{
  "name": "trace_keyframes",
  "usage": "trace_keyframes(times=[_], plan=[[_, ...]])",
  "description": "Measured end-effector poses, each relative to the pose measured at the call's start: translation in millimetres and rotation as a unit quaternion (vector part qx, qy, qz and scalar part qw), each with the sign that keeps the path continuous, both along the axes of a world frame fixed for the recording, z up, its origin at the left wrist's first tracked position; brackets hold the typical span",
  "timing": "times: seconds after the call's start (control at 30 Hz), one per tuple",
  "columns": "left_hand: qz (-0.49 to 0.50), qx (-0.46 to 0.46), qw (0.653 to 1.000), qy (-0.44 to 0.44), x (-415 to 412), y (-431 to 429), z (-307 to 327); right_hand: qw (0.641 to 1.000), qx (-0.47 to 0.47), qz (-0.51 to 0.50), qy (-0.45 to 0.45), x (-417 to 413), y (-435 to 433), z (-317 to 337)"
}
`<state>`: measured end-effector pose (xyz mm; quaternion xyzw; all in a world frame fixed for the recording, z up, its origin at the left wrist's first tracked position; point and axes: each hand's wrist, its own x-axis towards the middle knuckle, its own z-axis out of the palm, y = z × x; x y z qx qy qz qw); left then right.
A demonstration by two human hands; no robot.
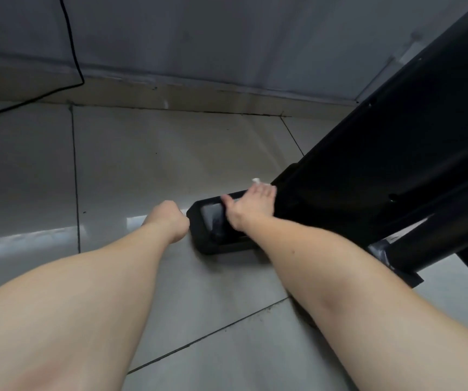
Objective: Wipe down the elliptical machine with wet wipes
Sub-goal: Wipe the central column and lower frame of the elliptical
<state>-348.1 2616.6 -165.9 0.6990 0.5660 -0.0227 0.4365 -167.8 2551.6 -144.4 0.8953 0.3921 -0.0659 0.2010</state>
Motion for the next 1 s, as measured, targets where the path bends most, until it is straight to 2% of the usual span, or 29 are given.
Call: trace_keyframes(times=[0.07, 0.17, 0.3, 0.43, 0.5, 0.53, 0.6, 0.67, 0.9, 1.0], plan=[[-0.007, -0.004, 1.0, 0.0, -1, -1, 0, 0.999, -0.024, -0.027, -0.018, 18, 3, 7], [-0.001, -0.011, 1.0, -0.004, -6, 1, 0, 0.999, 0.0, -0.029, 0.023, 13, 10, 1], [0.022, -0.018, 0.999, -0.015, -5, 8, -6, 0.982, 0.086, 0.134, 0.102, -39, 1, -27], [0.025, -0.014, 1.0, -0.007, -1, 9, -6, 0.952, 0.123, 0.232, 0.155, -79, -36, -33], [0.024, -0.015, 1.0, -0.004, -1, 9, -6, 0.949, 0.118, 0.253, 0.144, -73, -57, -37], [0.023, -0.016, 1.0, -0.004, -2, 9, -7, 0.958, 0.121, 0.229, 0.123, -64, -63, -37], [0.021, -0.019, 1.0, -0.005, -2, 10, -8, 0.983, 0.123, 0.115, 0.071, -42, -65, -33], [0.013, -0.019, 1.0, -0.005, 0, 9, -7, 0.993, 0.112, 0.011, 0.04, -23, -64, -26], [0.001, -0.042, 0.999, -0.017, 2, 11, -6, 0.984, 0.142, -0.073, 0.079, -43, -119, -24], [0.004, -0.039, 0.999, -0.019, 1, 14, -6, 0.974, 0.154, -0.142, 0.083, -29, -104, -20]])
